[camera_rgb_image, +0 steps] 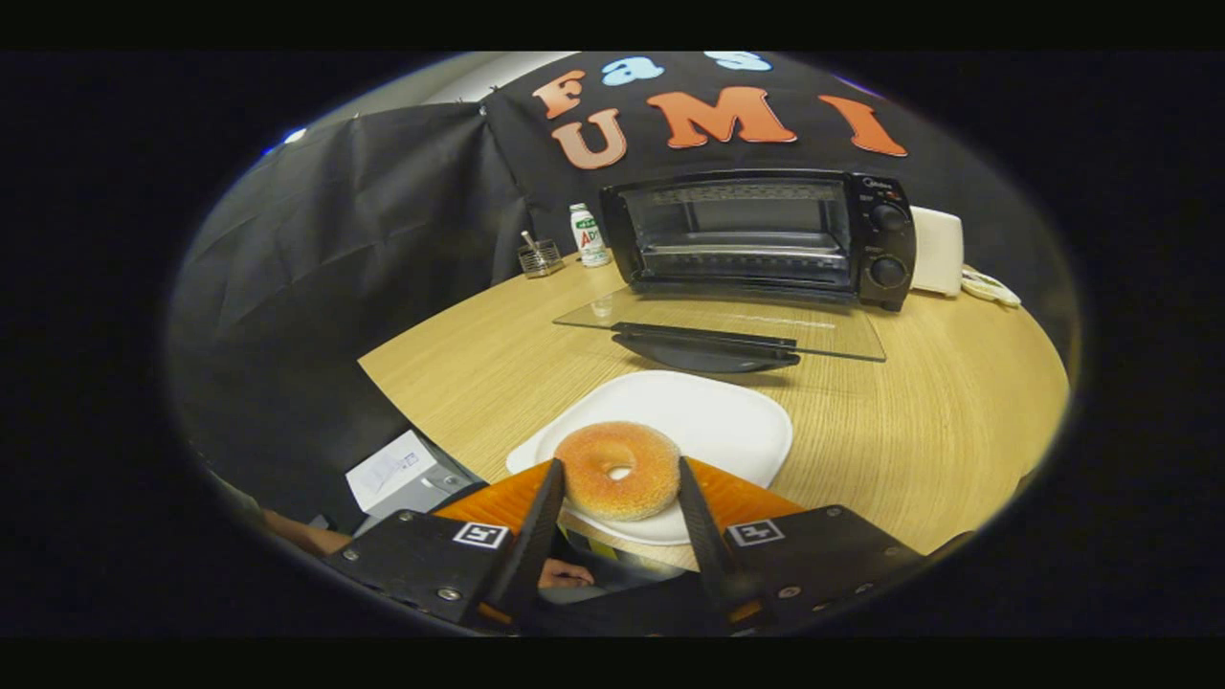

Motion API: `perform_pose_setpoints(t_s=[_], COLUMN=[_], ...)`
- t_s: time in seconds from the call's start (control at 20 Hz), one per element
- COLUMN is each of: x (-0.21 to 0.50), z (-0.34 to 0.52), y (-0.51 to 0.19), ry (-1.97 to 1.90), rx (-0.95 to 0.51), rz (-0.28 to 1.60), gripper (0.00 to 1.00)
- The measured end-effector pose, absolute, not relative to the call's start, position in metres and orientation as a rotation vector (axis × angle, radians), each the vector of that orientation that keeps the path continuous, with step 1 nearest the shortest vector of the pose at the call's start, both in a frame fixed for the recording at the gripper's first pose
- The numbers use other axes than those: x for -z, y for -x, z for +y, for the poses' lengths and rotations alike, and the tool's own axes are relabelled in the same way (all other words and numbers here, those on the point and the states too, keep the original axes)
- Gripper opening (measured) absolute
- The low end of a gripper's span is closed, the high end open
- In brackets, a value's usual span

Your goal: Open the toaster oven, put the food inside, and close the toaster oven door.

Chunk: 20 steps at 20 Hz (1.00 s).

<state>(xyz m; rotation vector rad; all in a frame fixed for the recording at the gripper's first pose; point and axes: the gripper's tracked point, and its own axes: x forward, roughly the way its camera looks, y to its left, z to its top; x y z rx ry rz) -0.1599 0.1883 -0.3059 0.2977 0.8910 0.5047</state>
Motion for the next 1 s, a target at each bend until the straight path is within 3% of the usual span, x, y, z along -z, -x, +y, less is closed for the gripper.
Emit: perform_pose_setpoints(t_s=[0.2, 0.4, 1.0], x=[0.305, 0.296, 0.261], z=[0.189, 0.186, 0.184], y=[0.158, 0.150, 0.084], ry=[-0.350, -0.445, -0.815], rx=[-0.498, -0.473, -0.390], rz=[0.900, 0.884, 0.779], gripper=[0.50, 0.41, 0.40])
